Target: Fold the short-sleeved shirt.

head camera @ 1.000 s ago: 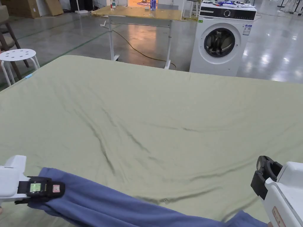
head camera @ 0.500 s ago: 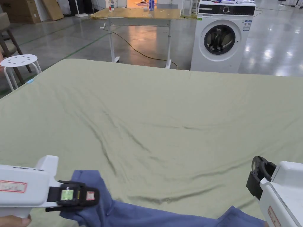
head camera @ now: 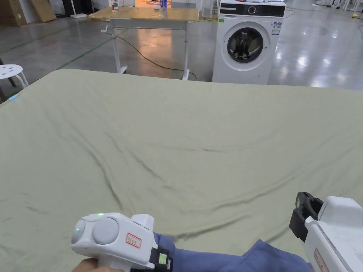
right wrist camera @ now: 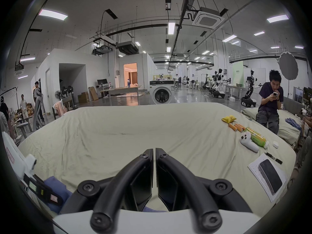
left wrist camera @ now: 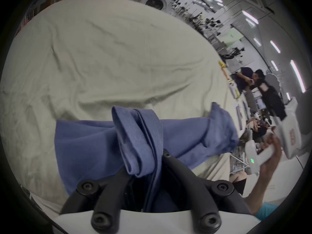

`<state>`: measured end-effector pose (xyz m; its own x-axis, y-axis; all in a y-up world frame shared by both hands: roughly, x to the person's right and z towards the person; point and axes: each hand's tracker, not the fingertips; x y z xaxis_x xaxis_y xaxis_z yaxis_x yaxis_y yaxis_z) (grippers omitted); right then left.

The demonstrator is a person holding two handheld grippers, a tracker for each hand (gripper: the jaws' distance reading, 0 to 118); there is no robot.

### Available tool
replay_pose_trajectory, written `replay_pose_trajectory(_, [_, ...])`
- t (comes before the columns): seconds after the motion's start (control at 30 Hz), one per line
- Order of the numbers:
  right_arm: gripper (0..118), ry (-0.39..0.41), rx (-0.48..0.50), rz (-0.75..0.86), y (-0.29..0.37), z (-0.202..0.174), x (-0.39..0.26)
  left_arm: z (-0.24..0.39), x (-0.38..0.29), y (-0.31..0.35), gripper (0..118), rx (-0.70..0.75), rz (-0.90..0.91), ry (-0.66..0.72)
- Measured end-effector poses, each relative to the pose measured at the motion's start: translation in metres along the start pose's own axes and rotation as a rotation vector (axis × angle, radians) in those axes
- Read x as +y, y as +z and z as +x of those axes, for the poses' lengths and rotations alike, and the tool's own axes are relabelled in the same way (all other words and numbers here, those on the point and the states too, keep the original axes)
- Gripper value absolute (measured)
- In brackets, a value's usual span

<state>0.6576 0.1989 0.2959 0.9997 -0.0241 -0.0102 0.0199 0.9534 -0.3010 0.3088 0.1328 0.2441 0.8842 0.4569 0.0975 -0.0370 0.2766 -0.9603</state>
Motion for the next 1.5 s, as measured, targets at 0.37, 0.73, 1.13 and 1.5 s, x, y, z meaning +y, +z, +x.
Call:
replay_pose_trajectory(0.37, [2, 0.000, -0.006, -0.018, 0.000, 0.002, -0.002, 0.010, 0.001, 0.013, 46, -0.059, 0.005, -0.015])
replay_pose_trajectory(0.73, [2, -0.009, 0.003, -0.012, 0.005, 0.000, -0.001, -0.002, 0.006, 0.068, 10, -0.178, 0.168, -0.014])
replay_pose_trajectory(1.13, [2, 0.003, -0.003, -0.044, 0.006, 0.003, -0.011, 0.019, -0.029, -0.020, 4, -0.151, -0.020, -0.054])
replay_pose_trajectory(1.5, [2, -0.010, -0.010, -0.029, 0.008, 0.004, -0.011, 0.024, -0.030, -0.025, 4, -0.169, 0.033, -0.041])
